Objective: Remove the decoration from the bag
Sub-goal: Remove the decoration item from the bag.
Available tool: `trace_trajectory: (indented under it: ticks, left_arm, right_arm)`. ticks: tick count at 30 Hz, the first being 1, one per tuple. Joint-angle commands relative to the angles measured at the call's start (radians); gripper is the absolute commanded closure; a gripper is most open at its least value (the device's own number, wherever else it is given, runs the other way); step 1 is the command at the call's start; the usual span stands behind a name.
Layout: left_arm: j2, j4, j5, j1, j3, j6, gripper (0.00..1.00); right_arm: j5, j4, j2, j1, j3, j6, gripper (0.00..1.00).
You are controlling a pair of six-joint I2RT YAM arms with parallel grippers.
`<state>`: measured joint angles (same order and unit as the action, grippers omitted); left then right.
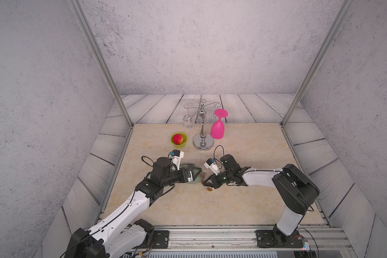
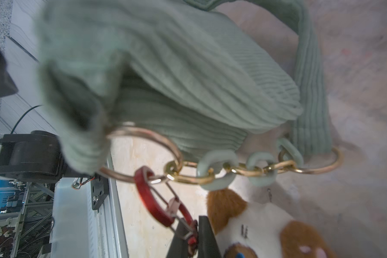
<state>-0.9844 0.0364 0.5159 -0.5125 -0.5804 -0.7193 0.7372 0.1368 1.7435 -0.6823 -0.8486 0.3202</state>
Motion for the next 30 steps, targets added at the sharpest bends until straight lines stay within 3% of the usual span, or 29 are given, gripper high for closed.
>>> trace_trajectory:
  ticks: [1, 5, 14, 22, 30]
  left_arm:
    - [-0.012, 0.026, 0.047, 0.002, 0.021, 0.002, 0.01]
    - [-0.022, 0.056, 0.086, 0.002, 0.041, -0.027, 0.0]
    - [-0.023, 0.154, 0.086, -0.017, 0.092, -0.081, 0.09]
    - [-0.088, 0.249, 0.111, -0.04, 0.099, -0.087, 0.26]
    - [-0.127, 0.241, 0.125, -0.041, 0.074, -0.051, 0.34]
  right_arm:
    - [0.058, -0.051, -0.054, 0.009, -0.005, -0.025, 1.0]
    - [0.1, -0.085, -0.069, 0.015, -0.006, -0.026, 1.0]
    - [0.179, -0.149, -0.065, 0.02, -0.034, -0.053, 1.0]
    - [0.248, -0.221, -0.061, 0.026, -0.061, -0.092, 1.0]
    - [0.271, -0.302, -0.046, 0.03, -0.088, -0.142, 1.0]
